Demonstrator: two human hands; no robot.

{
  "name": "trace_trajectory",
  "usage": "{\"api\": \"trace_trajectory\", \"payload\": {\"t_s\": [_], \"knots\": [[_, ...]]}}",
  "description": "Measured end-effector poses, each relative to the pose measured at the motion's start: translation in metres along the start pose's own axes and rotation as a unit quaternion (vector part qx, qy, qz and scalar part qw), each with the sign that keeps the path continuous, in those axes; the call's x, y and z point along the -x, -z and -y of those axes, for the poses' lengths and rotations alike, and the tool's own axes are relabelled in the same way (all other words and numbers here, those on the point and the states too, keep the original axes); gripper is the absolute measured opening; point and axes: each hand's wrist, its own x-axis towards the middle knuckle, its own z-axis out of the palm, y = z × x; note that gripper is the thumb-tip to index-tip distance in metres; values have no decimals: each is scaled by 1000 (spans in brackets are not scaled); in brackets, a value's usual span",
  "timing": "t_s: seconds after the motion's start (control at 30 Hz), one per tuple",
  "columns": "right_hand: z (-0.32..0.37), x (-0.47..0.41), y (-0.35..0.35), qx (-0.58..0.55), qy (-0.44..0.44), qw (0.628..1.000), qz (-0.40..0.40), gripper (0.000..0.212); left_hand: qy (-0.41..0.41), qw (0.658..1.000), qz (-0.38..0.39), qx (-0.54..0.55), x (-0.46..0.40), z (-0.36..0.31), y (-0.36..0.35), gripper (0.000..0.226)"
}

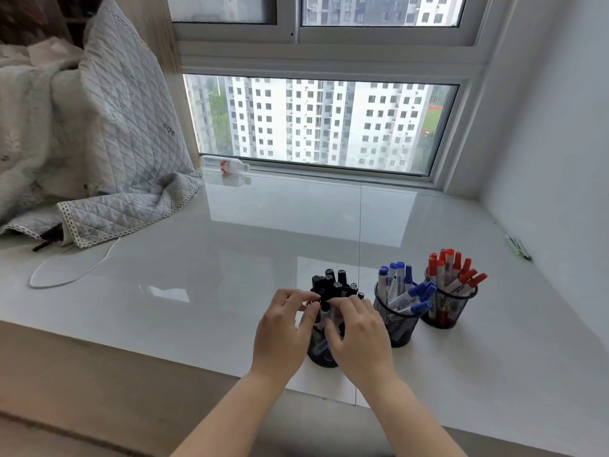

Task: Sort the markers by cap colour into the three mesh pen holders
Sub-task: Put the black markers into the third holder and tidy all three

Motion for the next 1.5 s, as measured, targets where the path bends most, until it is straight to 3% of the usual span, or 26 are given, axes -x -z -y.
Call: {"api": "trace_trajectory", "payload": {"t_s": [0.13, 0.37, 0.57, 0.83, 1.07, 1.17, 1.3, 1.5], "knots": [[-1, -6, -5, 27, -9, 999, 35, 20, 1, 999, 24, -24, -9, -1, 5, 4], [-4, -16, -4, 16, -11, 996, 88, 23, -31, 992, 82, -94, -13, 2, 12, 15], [-6, -22, -1, 10, -22, 991, 129, 23, -19, 985, 151, -81, -20, 6, 22, 17], [-10, -27, 1, 30, 33, 984, 175, 26, -40, 982, 157, -93, -24, 7, 21, 18], [-14, -34, 6, 98, 85, 973, 191, 31, 3, 987, 147, -64, -22, 8, 20, 24], [-15, -34, 9, 80, 78, 978, 175, 25, 19, 988, 147, -47, -25, 8, 21, 17], [-15, -31, 14, -39, 30, 994, 99, 12, 20, 990, 138, -10, -28, 8, 22, 10], [-12, -31, 21, -183, -34, 982, 4, 14, 21, 999, 10, 49, -30, 5, 24, 17]]}}
